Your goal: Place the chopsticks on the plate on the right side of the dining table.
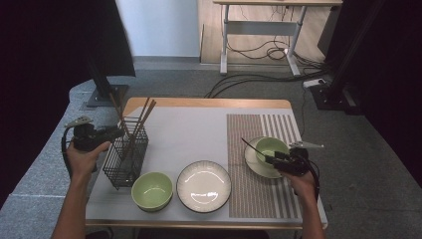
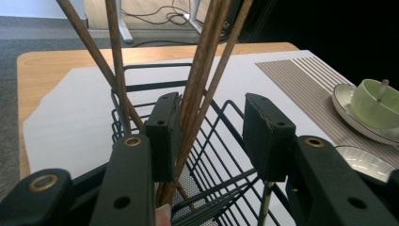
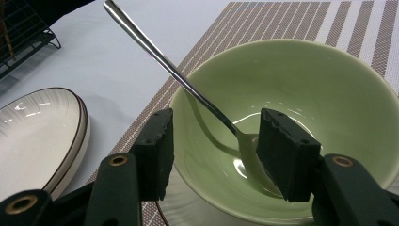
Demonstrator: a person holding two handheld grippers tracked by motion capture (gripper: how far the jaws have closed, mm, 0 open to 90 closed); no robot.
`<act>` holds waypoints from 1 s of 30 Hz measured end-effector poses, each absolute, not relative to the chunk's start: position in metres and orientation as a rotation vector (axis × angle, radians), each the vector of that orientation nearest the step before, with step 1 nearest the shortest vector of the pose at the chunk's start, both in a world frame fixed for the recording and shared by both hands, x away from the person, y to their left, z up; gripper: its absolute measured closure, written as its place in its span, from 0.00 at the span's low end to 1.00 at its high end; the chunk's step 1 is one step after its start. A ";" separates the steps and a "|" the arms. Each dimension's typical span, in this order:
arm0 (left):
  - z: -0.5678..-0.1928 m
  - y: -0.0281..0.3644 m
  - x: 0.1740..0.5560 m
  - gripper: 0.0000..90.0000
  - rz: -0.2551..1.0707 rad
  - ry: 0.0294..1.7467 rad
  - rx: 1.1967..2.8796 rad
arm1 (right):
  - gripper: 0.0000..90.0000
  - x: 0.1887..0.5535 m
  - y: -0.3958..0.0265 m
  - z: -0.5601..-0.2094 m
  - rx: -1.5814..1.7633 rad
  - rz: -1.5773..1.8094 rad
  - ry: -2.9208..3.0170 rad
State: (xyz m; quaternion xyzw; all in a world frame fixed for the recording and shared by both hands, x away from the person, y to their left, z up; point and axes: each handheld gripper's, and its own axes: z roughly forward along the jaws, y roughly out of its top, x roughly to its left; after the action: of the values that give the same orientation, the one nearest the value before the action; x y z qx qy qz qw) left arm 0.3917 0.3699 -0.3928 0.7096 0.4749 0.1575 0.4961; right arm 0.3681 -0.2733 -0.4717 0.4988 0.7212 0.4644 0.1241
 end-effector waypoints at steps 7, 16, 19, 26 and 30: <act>-0.388 0.370 0.395 0.63 0.400 1.148 1.732 | 0.51 0.368 -0.274 -0.473 1.461 1.351 2.097; -0.384 0.372 0.405 0.63 0.431 1.164 1.762 | 0.51 0.368 -0.273 -0.473 1.460 1.348 2.099; -0.386 0.374 0.408 0.63 0.434 1.177 1.763 | 0.51 0.368 -0.274 -0.472 1.460 1.346 2.100; -0.387 0.376 0.416 0.63 0.420 1.185 1.773 | 0.51 0.367 -0.275 -0.472 1.465 1.344 2.091; -0.387 0.377 0.422 0.63 0.425 1.197 1.769 | 0.51 0.367 -0.276 -0.473 1.470 1.343 2.086</act>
State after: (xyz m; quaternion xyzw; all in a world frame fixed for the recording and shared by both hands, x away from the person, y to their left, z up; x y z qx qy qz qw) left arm 0.4223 0.3767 -0.3871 0.7197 0.4871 0.1731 0.4635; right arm 0.3673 -0.2759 -0.4725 0.5055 0.7174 0.4619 0.1286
